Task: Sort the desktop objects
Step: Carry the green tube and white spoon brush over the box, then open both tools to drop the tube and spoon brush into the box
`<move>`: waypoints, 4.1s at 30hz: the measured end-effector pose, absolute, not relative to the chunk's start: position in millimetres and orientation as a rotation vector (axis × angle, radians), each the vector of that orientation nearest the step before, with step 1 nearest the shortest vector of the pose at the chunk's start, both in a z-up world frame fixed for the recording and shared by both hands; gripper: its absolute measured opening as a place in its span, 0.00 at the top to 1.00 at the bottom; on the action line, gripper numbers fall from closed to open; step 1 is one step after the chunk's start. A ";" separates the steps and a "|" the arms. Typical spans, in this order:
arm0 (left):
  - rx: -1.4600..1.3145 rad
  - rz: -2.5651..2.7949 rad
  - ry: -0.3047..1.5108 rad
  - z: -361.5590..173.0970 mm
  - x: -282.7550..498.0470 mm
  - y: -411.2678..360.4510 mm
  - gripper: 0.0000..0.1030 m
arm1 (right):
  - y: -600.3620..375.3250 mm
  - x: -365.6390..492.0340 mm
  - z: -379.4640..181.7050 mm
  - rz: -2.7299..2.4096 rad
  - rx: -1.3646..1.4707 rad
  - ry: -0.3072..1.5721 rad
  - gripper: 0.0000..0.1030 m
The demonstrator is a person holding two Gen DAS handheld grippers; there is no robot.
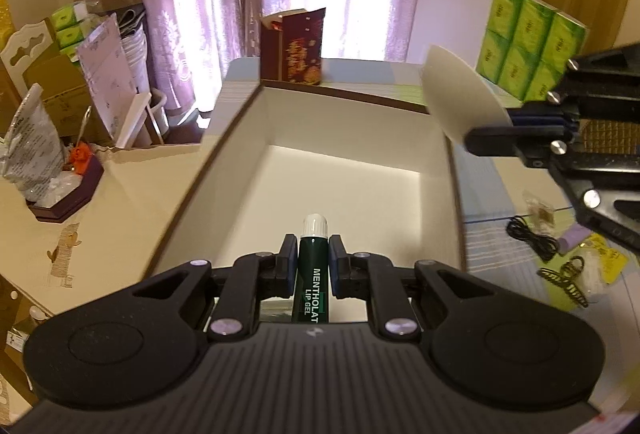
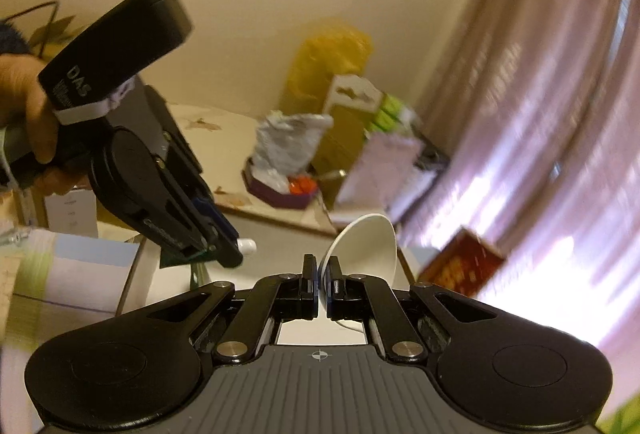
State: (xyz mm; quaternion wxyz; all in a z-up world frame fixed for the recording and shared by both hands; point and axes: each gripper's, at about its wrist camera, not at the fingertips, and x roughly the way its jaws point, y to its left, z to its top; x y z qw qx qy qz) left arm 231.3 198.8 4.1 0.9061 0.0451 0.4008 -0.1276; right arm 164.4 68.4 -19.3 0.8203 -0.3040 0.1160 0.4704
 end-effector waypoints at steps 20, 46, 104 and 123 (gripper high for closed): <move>0.142 -0.334 0.909 -23.9 282.0 215.1 0.88 | 123.7 234.7 -113.4 1.061 -0.690 0.550 1.00; 0.285 -0.389 1.089 -92.7 351.0 203.2 0.88 | 126.1 289.7 -125.3 1.013 -0.528 0.906 0.98; 0.498 -0.369 1.126 -95.5 301.8 204.6 0.55 | 135.4 254.6 -115.2 0.896 -0.615 0.881 0.17; 0.475 -0.284 1.026 -56.5 268.3 201.8 0.35 | 110.4 221.0 -80.0 0.871 -0.587 0.766 0.02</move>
